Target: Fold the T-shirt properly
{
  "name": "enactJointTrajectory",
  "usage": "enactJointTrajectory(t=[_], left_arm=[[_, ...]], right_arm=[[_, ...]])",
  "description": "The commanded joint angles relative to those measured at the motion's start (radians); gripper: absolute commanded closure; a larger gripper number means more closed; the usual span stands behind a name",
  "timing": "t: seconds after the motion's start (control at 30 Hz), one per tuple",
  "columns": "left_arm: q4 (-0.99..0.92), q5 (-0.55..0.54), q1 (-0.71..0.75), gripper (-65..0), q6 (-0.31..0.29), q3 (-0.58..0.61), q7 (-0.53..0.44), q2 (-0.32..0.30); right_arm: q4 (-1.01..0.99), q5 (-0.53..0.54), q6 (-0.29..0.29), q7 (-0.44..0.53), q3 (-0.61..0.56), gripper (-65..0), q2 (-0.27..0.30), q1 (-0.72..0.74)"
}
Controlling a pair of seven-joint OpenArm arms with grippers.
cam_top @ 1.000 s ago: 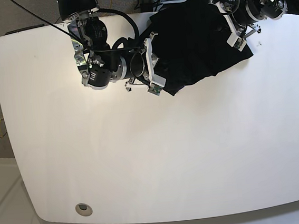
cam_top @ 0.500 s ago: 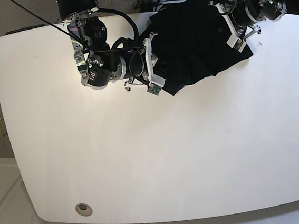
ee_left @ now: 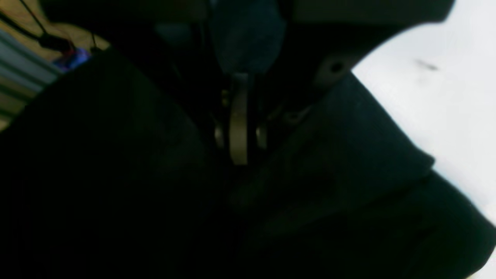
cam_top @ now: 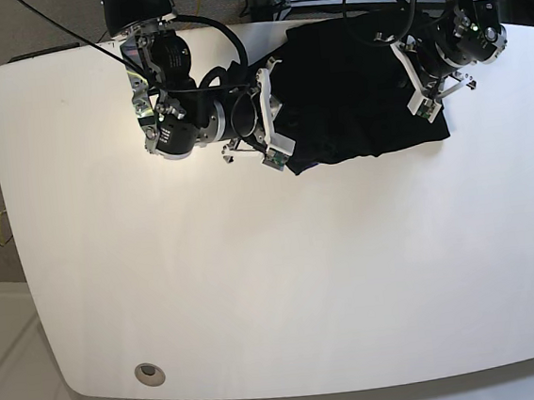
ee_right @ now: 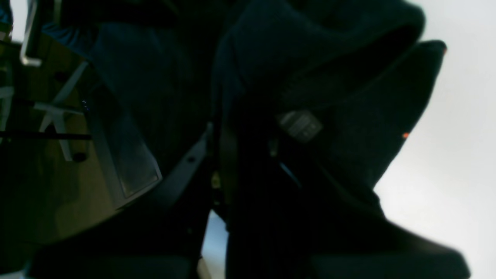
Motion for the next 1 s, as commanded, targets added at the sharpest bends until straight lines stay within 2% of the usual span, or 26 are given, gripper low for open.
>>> enactJointTrajectory(t=[0.0,0.3,0.63,0.97], left_arm=[[-0.024,-0.006,-0.034,0.0,-0.003,0.003,-0.010,-0.007],[-0.168,-0.006,-0.121,0.0,-0.003,0.049,-0.011,-0.011],[-0.197,-0.002,-0.204,0.0,-0.001,0.158,-0.070,-0.008],[-0.193,-0.001,-0.262,0.0,-0.001,0.165,-0.067,0.010]], right_arm=[[0.019,0.018,0.004,0.023,0.008,0.0,-0.004,0.014],[0.019,0.019,0.004,0.023,0.097,0.0,-0.006,0.010],[0.019,0.021,0.004,0.023,0.100,0.0,-0.020,0.008],[0.019,0.022,0.004,0.023,0.101,0.0,-0.023,0.008]])
